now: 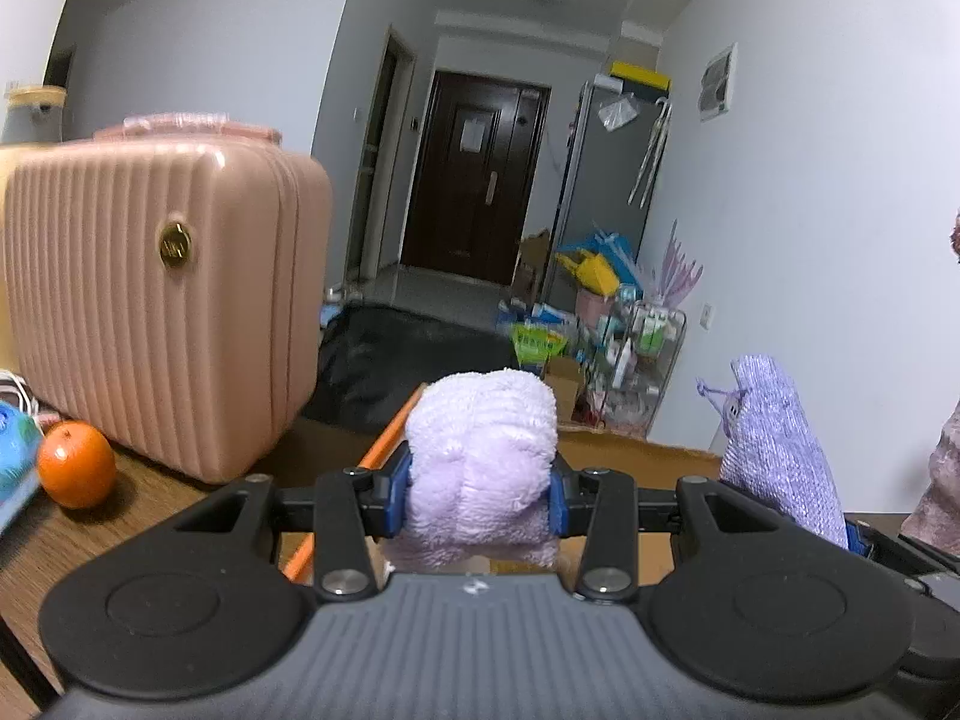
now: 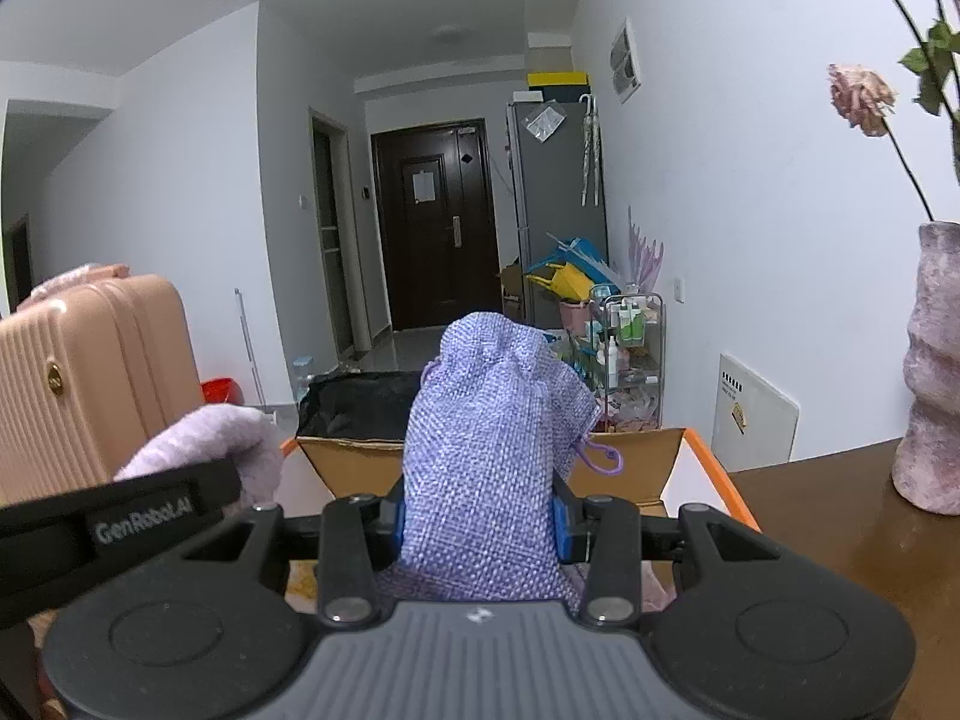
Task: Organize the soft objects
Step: 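Carry the towel roll and pouch with both grippers toward the cardboard box, then open both grippers to drop the towel roll and pouch into the box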
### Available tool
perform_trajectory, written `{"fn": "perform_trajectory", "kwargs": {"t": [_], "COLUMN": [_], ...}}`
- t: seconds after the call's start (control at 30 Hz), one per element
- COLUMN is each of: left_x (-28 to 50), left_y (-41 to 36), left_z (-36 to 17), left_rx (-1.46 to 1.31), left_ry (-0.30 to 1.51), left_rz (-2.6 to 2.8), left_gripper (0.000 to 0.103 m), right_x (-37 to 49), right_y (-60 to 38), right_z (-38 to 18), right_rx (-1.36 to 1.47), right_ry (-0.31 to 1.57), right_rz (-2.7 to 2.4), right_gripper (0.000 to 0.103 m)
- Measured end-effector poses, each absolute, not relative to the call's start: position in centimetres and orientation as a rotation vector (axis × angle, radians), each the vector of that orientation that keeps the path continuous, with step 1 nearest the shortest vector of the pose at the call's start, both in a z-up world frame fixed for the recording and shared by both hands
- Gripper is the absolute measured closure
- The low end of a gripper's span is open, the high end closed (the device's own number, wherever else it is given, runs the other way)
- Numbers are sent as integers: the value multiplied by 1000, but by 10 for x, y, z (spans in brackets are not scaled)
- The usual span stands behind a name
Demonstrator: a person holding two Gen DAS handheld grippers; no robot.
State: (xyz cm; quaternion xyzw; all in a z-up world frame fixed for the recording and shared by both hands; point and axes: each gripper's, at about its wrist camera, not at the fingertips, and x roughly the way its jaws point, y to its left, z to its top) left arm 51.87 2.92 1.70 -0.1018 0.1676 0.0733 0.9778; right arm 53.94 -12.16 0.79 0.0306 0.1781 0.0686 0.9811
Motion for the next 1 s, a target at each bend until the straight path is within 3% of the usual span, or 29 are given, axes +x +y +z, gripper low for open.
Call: {"fn": "perform_trajectory", "kwargs": {"t": [0.67, 0.83, 0.93, 1.0], "left_x": [543, 542, 541, 538], "left_y": [22, 22, 25, 27], "left_z": [-3, 0, 2, 5], "left_rx": [-170, -189, -205, -221], "left_ry": [352, 342, 338, 327], "left_rz": [141, 118, 111, 102], "left_gripper": [61, 60, 48, 25], "right_x": [562, 562, 560, 558], "right_y": [-106, -104, -104, -105], "right_z": [-4, -2, -2, -1], "right_rx": [-41, -53, -61, -59], "right_ry": [421, 407, 391, 379], "right_rz": [101, 104, 93, 80], "right_gripper": [63, 57, 50, 35]}}
